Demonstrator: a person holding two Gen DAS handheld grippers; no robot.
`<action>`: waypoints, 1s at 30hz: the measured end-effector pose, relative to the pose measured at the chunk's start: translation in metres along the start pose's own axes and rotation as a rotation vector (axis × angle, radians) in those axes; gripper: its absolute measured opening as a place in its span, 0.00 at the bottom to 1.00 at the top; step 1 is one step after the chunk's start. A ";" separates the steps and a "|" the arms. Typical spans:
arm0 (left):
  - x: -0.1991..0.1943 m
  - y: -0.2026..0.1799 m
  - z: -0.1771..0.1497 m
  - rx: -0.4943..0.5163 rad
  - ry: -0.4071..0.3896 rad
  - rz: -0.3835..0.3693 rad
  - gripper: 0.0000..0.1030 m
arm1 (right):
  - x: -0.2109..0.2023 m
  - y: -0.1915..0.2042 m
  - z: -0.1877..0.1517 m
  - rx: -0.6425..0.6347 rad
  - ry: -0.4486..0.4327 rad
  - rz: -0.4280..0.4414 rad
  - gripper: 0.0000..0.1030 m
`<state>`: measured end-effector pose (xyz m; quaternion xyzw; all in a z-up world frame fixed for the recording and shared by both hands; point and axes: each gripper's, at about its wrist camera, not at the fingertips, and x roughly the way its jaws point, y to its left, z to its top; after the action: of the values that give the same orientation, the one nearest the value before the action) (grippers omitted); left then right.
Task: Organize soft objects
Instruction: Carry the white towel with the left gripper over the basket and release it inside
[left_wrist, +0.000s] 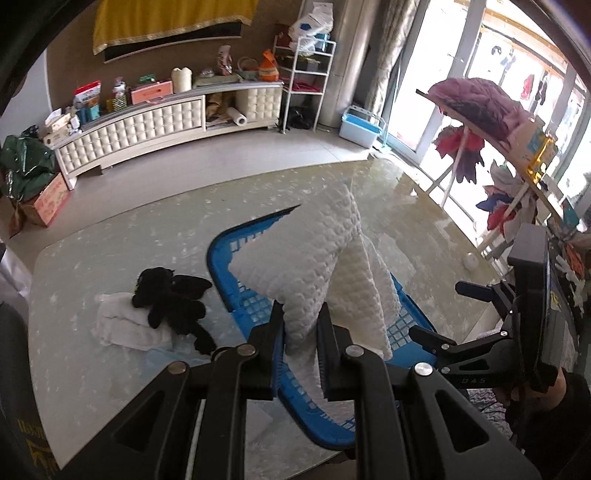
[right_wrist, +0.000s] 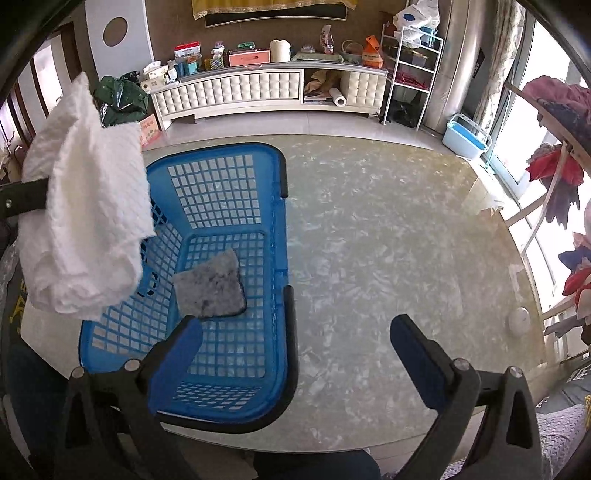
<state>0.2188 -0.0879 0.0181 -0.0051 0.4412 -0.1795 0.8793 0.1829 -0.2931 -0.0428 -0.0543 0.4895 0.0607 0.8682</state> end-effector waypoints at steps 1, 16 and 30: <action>0.006 -0.003 0.002 0.007 0.007 -0.002 0.13 | 0.002 -0.001 0.000 0.005 0.004 -0.001 0.99; 0.093 -0.018 0.016 0.057 0.153 -0.066 0.13 | 0.023 -0.008 -0.001 0.024 0.035 -0.016 0.99; 0.163 -0.029 0.021 0.163 0.263 -0.039 0.14 | 0.040 -0.009 -0.002 0.026 0.065 -0.015 0.99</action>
<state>0.3150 -0.1704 -0.0907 0.0812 0.5362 -0.2308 0.8079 0.2032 -0.3003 -0.0782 -0.0487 0.5176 0.0461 0.8530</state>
